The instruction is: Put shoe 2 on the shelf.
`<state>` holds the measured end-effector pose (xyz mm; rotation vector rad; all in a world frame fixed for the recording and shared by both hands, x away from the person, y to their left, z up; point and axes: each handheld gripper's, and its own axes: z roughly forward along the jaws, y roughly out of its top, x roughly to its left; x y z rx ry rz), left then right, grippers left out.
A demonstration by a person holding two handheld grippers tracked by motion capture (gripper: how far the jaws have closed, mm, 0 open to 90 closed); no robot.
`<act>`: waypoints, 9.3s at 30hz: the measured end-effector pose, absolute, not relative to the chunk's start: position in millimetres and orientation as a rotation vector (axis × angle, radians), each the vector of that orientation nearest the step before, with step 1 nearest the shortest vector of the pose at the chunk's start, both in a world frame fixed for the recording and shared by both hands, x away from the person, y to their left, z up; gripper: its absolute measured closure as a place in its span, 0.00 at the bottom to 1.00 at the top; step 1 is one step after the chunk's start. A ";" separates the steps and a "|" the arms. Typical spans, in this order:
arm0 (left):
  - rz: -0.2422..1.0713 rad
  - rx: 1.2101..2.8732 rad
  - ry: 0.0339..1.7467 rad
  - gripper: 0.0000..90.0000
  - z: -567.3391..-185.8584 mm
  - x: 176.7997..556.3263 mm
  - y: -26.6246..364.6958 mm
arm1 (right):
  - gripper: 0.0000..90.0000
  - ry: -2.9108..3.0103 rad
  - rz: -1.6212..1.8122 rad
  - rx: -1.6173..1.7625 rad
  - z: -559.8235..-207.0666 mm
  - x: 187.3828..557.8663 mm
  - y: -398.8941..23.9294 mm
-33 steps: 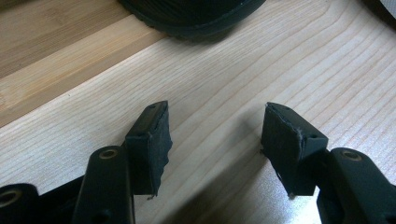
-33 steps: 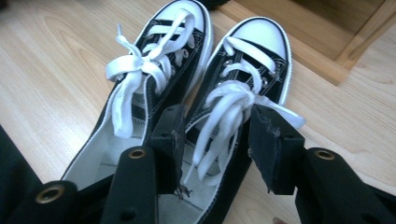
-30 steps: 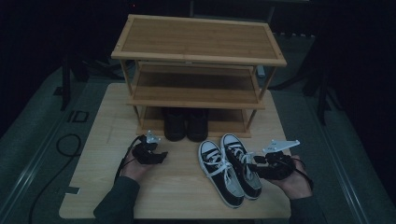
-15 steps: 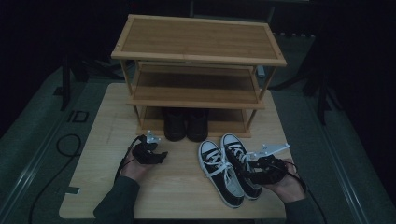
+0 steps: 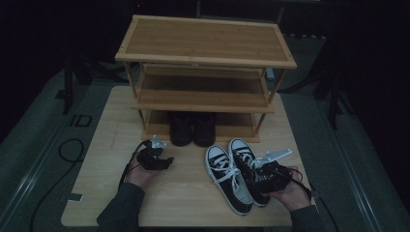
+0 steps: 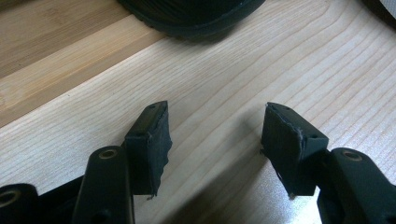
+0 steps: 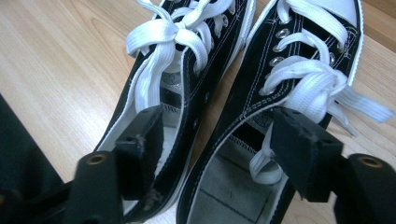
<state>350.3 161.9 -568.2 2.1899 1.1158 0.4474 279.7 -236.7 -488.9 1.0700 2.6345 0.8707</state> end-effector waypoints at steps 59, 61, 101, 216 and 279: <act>0.448 2.191 1.114 0.47 -568.2 350.3 161.9 | 0.64 2.581 0.715 1.298 -519.9 300.4 -199.9; 0.448 2.191 1.114 0.47 -568.2 350.3 161.8 | 0.67 2.576 0.718 1.306 -520.4 300.4 -199.7; 0.446 2.205 1.102 0.46 -567.9 350.4 162.8 | 0.94 2.660 0.771 1.203 -511.0 310.2 -222.7; 0.442 2.201 1.101 0.46 -567.8 351.1 162.5 | 0.94 2.788 0.992 0.468 -377.1 347.2 -207.2; 0.436 2.208 1.095 0.46 -567.4 351.5 162.7 | 0.95 2.591 1.020 0.714 -320.2 392.0 -190.3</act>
